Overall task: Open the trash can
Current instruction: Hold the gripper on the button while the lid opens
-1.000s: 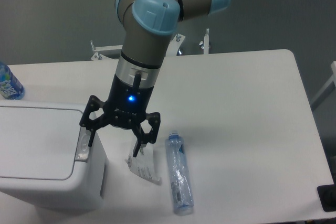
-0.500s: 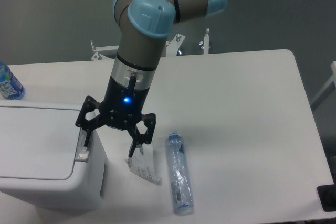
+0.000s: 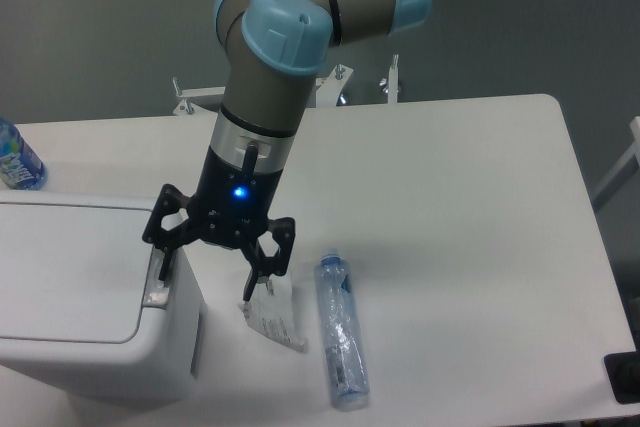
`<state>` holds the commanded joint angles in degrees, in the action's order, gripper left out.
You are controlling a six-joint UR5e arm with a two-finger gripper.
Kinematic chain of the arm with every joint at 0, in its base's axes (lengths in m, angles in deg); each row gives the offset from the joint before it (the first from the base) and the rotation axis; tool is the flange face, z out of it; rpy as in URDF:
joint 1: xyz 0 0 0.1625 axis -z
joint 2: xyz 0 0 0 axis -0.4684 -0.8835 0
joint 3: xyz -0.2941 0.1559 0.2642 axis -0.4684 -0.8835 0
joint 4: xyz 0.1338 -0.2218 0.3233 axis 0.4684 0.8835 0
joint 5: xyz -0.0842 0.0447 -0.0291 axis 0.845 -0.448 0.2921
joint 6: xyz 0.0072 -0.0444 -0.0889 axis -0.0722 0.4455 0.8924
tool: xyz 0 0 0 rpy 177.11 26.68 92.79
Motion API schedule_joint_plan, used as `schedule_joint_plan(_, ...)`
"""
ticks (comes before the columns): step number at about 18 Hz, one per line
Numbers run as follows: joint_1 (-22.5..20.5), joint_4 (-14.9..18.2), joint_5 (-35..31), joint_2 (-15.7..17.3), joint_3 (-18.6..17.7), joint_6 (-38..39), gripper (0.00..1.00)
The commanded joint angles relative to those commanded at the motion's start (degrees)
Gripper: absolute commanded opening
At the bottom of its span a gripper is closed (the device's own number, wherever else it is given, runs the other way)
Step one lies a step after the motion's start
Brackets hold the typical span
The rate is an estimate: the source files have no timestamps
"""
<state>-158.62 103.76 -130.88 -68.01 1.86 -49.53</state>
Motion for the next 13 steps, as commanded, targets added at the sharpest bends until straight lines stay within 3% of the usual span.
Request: schedule_joint_plan(13,0.0,-0.1,-0.1,-0.4,0.0,0.0,1.0)
